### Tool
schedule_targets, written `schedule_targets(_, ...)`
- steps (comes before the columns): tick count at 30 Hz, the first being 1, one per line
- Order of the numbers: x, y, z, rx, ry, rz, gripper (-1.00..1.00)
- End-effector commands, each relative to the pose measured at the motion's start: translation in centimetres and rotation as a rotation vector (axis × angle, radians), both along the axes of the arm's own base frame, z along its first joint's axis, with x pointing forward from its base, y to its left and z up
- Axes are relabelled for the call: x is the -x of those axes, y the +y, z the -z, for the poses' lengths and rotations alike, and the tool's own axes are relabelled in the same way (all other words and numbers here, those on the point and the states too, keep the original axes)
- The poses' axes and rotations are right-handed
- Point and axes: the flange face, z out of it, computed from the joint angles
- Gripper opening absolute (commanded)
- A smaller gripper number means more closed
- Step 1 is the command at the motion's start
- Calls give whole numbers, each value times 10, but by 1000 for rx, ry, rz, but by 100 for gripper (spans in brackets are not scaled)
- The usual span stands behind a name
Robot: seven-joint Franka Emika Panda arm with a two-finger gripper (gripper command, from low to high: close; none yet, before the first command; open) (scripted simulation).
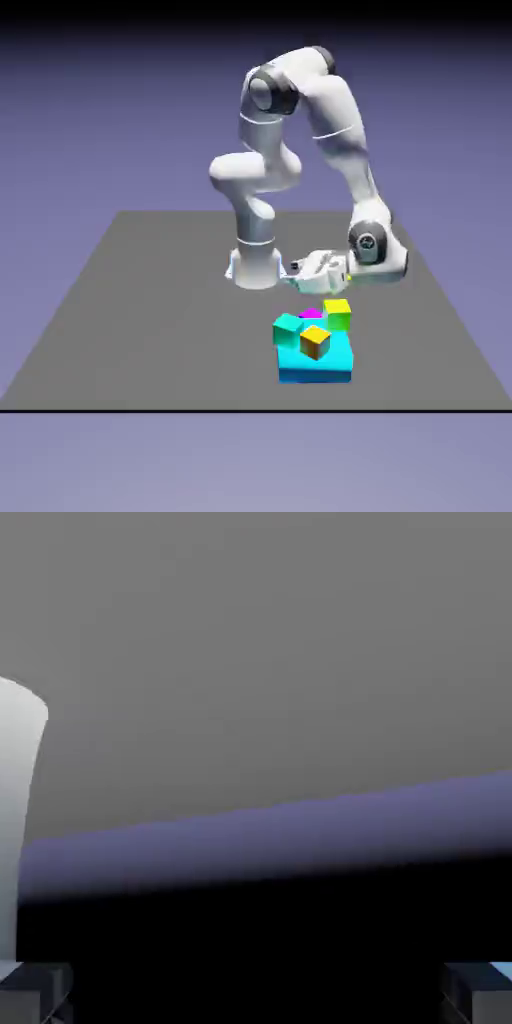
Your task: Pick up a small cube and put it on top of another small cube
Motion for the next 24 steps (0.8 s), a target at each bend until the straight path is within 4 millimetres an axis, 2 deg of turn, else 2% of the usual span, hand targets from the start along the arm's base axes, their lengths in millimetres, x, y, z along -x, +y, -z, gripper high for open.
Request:
schedule_targets(1,5,3,3,28,21,-61,0)
schedule_targets(4,17,12,12,90,68,-240,0)
schedule_targets(12,28,35,40,-92,118,-579,0)
schedule_targets(18,39,61,47,-256,123,-781,0)
schedule_targets(19,39,61,47,-256,123,-781,0)
schedule_targets(23,10,25,86,-256,123,-782,0)
schedule_targets(24,10,25,86,-256,123,-782,0)
